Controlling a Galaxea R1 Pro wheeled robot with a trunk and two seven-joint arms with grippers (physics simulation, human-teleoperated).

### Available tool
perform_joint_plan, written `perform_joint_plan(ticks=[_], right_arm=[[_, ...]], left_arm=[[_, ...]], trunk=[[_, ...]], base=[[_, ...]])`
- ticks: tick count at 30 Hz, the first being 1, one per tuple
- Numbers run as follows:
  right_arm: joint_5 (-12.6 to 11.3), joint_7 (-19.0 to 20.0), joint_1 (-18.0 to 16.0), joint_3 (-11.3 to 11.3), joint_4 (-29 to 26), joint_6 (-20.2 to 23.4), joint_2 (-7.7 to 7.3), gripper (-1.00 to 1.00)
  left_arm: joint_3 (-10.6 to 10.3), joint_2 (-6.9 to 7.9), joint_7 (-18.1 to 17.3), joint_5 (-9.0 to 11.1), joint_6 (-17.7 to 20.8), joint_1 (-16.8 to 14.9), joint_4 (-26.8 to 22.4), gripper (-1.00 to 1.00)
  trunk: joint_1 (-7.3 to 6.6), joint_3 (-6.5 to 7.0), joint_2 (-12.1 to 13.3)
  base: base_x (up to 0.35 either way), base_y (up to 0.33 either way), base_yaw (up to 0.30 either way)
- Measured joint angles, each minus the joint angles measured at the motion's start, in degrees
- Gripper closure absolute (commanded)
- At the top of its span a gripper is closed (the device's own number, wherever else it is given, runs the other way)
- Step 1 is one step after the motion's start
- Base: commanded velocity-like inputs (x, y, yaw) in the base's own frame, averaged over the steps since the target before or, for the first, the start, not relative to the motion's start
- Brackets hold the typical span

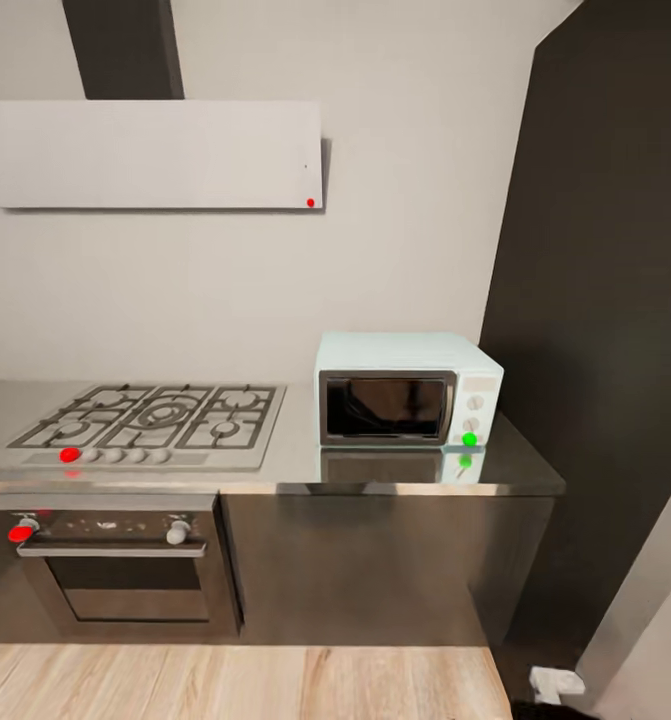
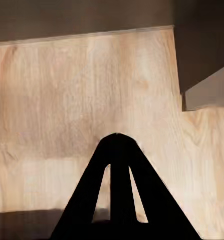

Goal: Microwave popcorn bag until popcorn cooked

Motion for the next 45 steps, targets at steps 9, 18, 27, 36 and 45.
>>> perform_joint_plan(ticks=[9,18,27,36,45], right_arm=[[5.89,-8.46,6.36,0.42,35.0,-27.33,1.04,1.0],[5.79,-9.34,11.77,0.08,35.28,-29.02,1.11,1.0],[-1.8,-9.43,11.84,-2.27,35.28,-29.09,0.3,1.0],[-2.53,-9.54,11.87,-2.35,35.21,-28.43,1.33,1.0],[-2.36,-9.51,11.86,-2.45,34.72,-28.45,4.13,1.0]], left_arm=[[0.04,0.27,-0.08,-0.54,0.63,0.27,0.08,-1.0],[0.0,0.45,-0.16,-0.62,0.91,0.63,0.07,-1.0],[-0.3,1.17,-0.06,-0.81,-0.23,0.62,-0.38,-1.0],[-0.35,1.14,-0.07,-0.94,-0.25,0.62,-0.47,-1.0],[-0.33,1.14,-0.07,-0.93,-0.25,0.62,-0.54,-1.0]], trunk=[[-0.02,0.0,-0.01],[-0.02,0.01,-0.01],[-0.02,0.01,-0.01],[-0.02,0.01,-0.01],[-0.02,0.01,-0.01]], base=[[-0.013,0.0,0.0],[0.0,0.0,0.0],[0.0,0.0,0.0],[0.0,0.0,0.0],[0.0,0.0,0.0]])
